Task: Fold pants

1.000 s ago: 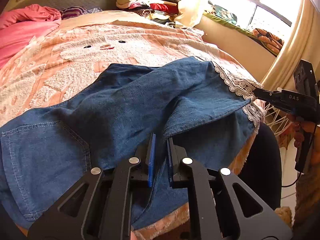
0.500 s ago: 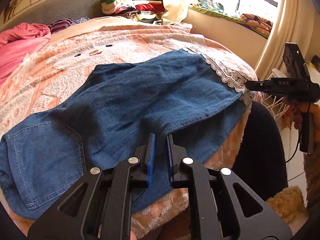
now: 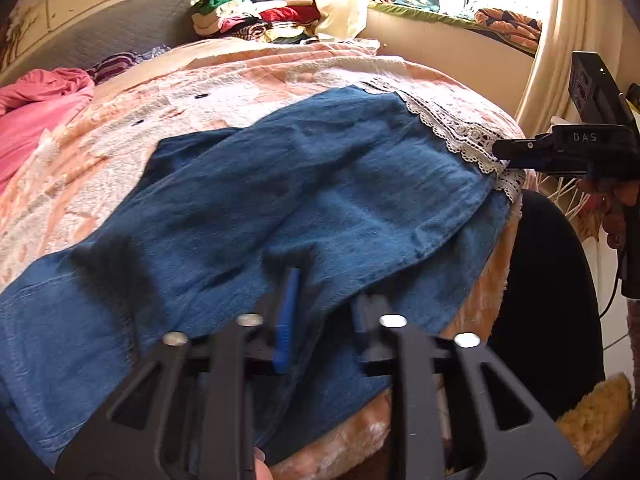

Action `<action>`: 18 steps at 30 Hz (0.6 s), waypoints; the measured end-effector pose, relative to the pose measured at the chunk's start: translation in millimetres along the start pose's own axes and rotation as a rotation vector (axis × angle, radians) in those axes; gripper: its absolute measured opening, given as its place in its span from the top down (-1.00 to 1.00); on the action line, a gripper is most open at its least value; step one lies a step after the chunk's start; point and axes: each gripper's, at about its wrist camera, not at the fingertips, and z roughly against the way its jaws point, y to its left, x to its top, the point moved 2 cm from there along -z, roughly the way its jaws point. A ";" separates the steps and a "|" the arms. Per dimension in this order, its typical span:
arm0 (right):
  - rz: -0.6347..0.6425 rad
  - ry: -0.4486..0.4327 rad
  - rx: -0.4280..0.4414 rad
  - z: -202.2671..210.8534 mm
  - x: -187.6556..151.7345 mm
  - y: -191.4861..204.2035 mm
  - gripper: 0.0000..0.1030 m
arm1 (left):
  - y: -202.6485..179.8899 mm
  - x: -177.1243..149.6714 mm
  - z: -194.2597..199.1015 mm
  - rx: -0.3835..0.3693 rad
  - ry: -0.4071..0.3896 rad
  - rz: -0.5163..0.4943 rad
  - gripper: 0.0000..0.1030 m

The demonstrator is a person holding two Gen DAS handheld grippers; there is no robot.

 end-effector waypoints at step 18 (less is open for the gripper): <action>0.086 0.016 -0.111 22.4 -15.0 -3.3 0.75 | -21.0 -21.7 19.7 -0.066 0.060 -0.073 0.94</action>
